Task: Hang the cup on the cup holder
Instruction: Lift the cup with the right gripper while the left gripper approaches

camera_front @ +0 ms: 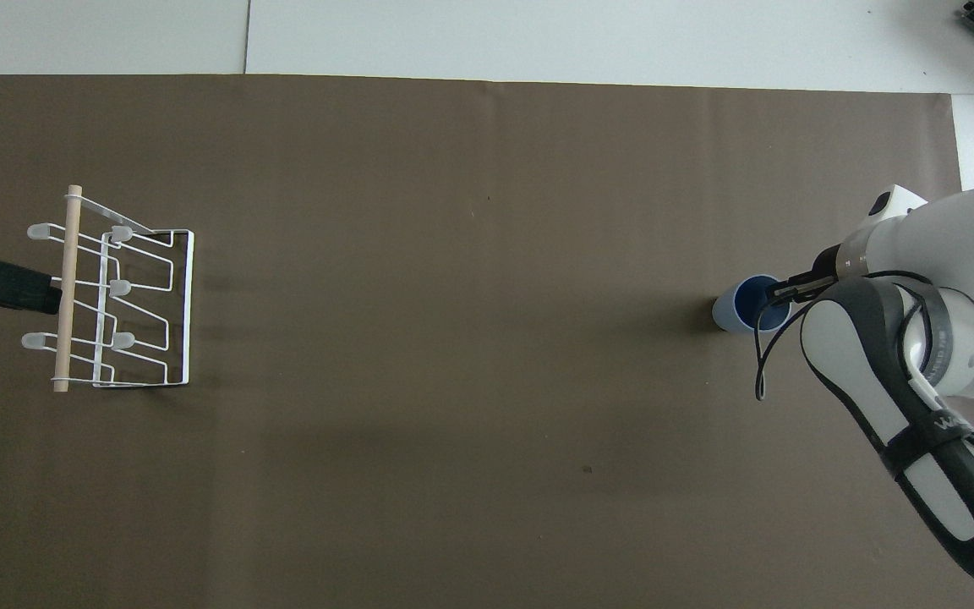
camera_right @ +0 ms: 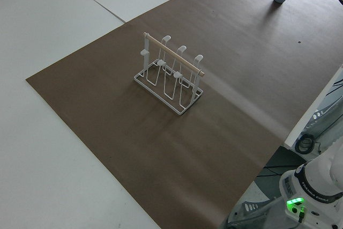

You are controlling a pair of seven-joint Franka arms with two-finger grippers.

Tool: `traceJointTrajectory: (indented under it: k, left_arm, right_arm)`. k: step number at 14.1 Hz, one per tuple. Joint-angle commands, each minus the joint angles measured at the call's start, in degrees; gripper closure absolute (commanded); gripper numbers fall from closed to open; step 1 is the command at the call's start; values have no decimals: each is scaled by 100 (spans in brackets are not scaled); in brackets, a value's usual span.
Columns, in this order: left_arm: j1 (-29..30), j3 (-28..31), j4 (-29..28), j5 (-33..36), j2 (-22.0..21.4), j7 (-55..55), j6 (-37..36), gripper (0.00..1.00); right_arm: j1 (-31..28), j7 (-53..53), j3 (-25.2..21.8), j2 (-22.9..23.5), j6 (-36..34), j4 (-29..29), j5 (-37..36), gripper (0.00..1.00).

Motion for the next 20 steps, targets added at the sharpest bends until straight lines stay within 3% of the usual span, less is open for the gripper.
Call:
traceJointTrajectory:
  k: [1,7,9,14,20]
  left_arm:
    - [-86,53,-70,-217,-75,-64,53,0]
    - [-86,-105,-43,-866,-31,-941,106,0]
    - [-86,-123,-35,-1358,-14,-2107,124,0]
    - [-86,-544,53,-2246,57,-4375,465,0]
    - [-199,-1169,-96,-2502,57,-6933,1132,0]
  right_arm:
    - [-43,-157,21,-97,-742,544,203,100]
    - [-61,-157,21,-238,-1535,1459,1782,100]
    - [-122,-157,-5,-334,-1834,1549,2633,100]
    - [-158,-114,-41,-474,-2564,1461,4165,100]
    - [9,-254,12,-694,-2723,715,5993,100]
